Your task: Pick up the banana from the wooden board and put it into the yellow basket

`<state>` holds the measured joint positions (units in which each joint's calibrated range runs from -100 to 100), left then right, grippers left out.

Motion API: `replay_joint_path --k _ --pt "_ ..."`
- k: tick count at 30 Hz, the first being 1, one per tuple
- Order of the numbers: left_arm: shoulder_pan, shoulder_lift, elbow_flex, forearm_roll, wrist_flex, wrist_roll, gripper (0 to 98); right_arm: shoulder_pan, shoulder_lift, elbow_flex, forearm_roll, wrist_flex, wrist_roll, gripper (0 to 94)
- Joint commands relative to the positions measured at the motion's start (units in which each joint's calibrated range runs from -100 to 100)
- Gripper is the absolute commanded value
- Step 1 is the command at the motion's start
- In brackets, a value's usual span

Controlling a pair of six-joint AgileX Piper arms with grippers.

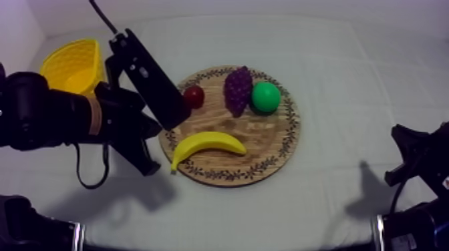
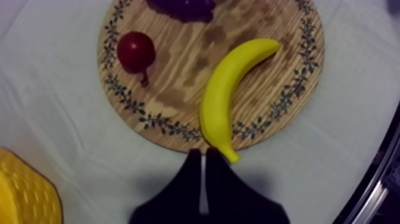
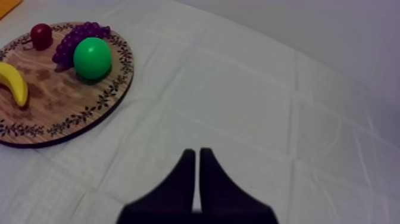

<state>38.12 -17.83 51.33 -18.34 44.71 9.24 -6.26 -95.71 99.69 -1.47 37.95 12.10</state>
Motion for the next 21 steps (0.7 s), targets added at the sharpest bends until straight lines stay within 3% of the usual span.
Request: replay_joint_path --k 1,5,7,13,21 --pt "-0.03 0.10 0.30 0.18 -0.33 0.54 4.4 -0.01 -0.04 -0.03 -0.02 0.03 -0.01 0.5" --pt "-0.39 0.25 -0.13 1.89 0.41 -0.02 46.3 -0.01 -0.04 -0.03 -0.02 0.03 -0.01 0.5" --pt "-0.21 0.30 -0.34 2.09 0.09 -0.17 56.2 -0.01 -0.04 -0.03 -0.02 0.03 -0.01 0.5" --pt "-0.05 0.62 0.25 1.30 -1.59 1.44 58.6 -0.01 -0.04 -0.03 -0.02 0.03 -0.01 0.5" --pt "-0.21 3.17 0.18 1.75 -3.22 1.38 58.1 -0.01 -0.04 -0.03 -0.02 0.03 -0.01 0.5"
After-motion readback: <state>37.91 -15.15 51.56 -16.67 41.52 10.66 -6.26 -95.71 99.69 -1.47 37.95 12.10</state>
